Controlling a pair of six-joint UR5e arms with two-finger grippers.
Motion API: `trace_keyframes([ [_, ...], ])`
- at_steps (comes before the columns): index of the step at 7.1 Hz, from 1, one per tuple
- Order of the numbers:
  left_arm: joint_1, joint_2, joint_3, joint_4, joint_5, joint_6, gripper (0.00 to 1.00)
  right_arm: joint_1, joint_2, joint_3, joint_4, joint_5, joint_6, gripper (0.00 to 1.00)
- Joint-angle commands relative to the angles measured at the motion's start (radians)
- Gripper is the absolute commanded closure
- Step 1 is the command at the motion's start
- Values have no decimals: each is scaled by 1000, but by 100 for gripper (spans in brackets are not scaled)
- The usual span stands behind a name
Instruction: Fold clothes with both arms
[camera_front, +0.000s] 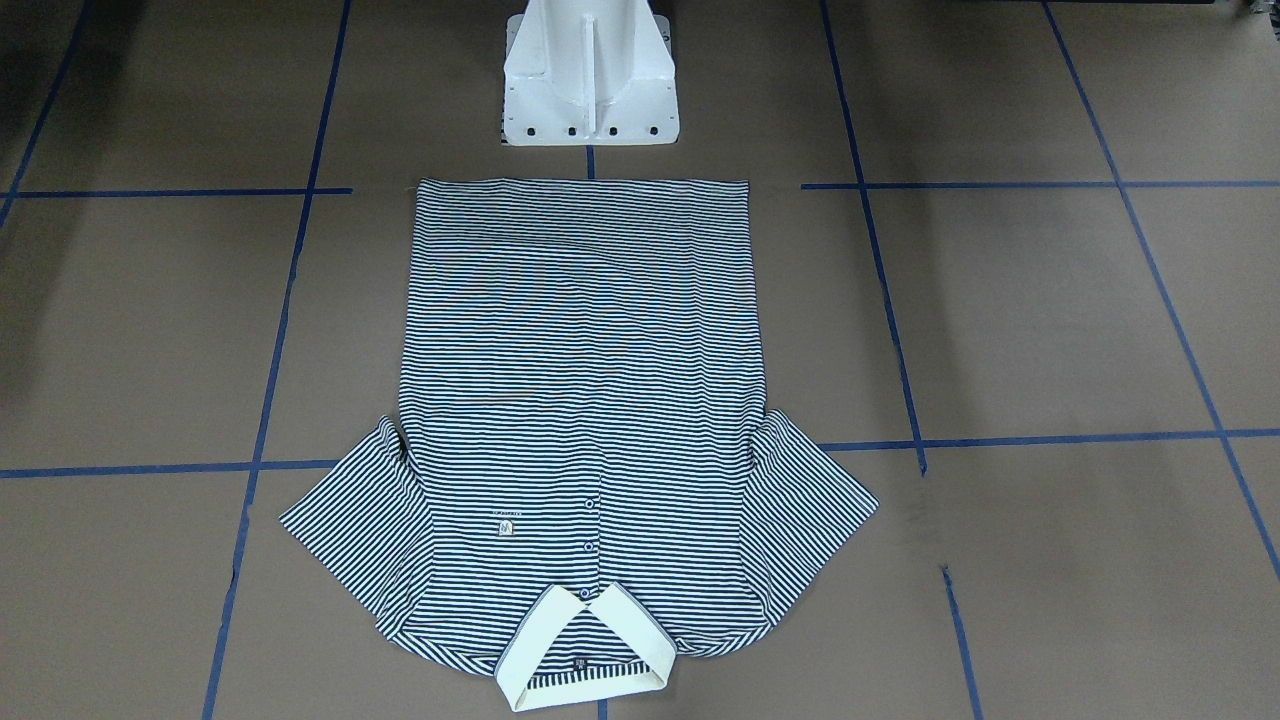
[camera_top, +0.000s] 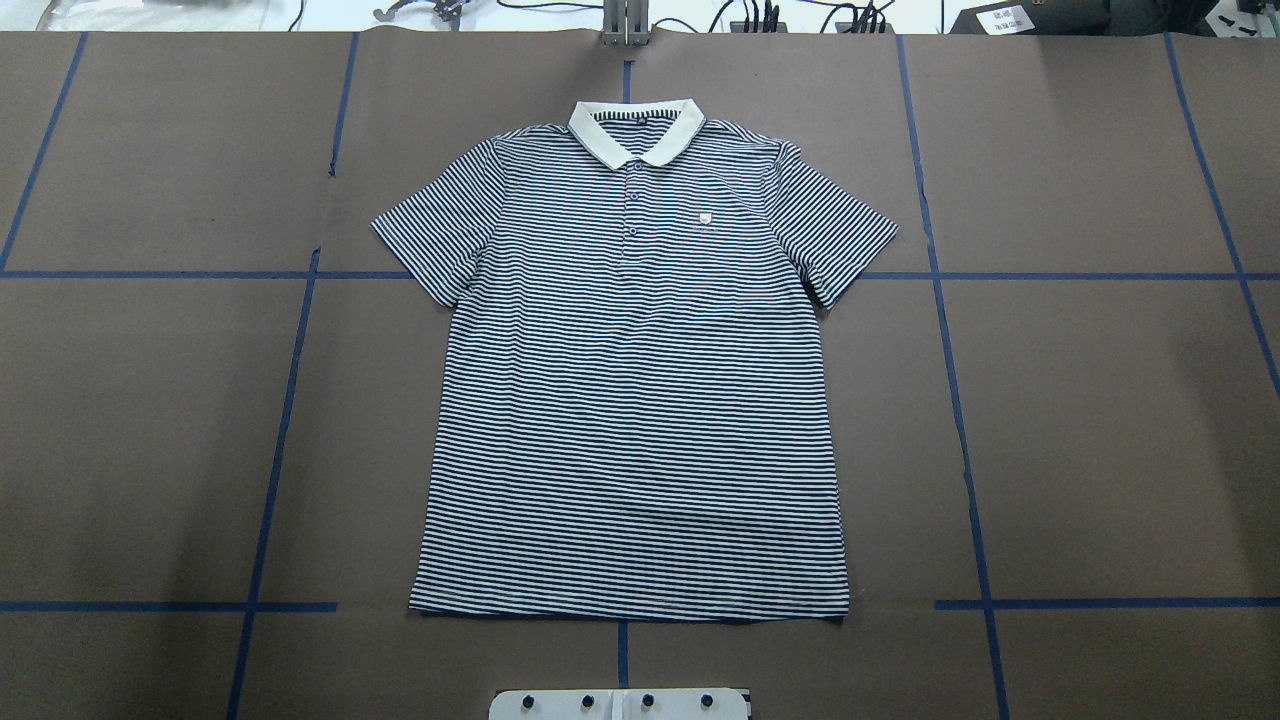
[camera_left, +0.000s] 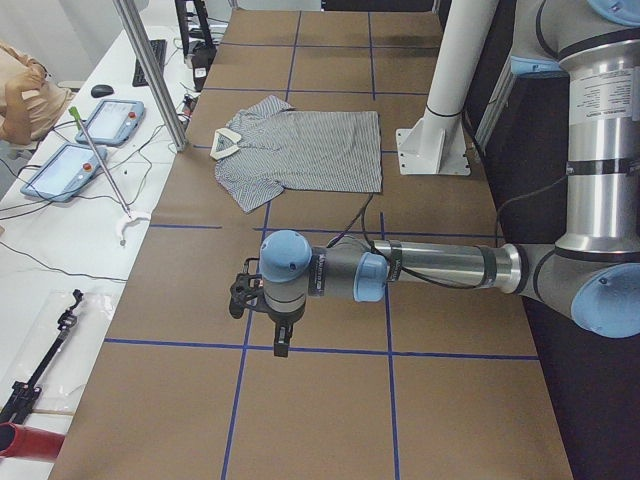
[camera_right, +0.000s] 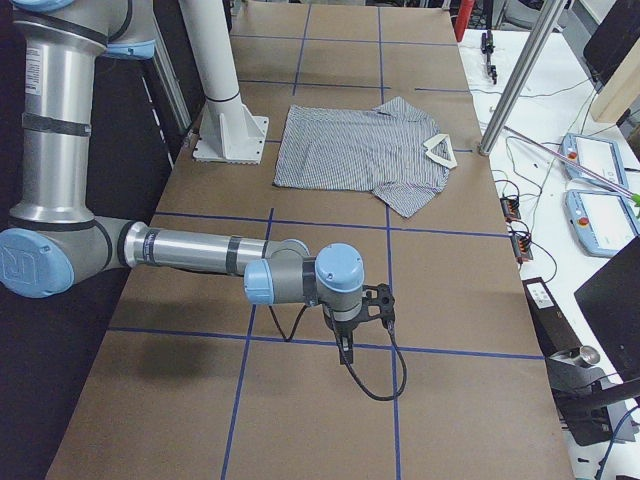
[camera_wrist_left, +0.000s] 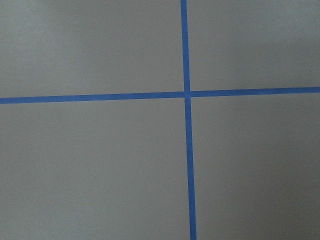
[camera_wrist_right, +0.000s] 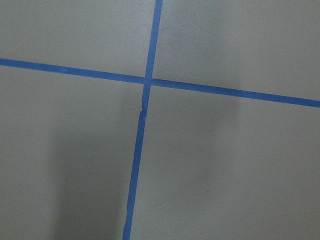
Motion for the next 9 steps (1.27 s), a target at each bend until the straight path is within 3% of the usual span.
trace_keyframes([
  [1,10,-2,-4,-64,10,11,0,-25,43,48,1,10,10,0],
  [2,24,-10,0,-96,22,11,0,-36,106,40,1,4,9,0],
  [4,26,-22,11,-368,33,8,0,-36,192,8,1,1,10,0],
  [6,27,-207,182,-659,35,-21,0,-36,215,-7,3,6,9,0],
  [8,29,-224,188,-674,19,-46,0,-36,240,-19,43,44,21,0],
  [9,38,-228,189,-759,-43,-48,0,-73,263,-27,85,39,74,0],
])
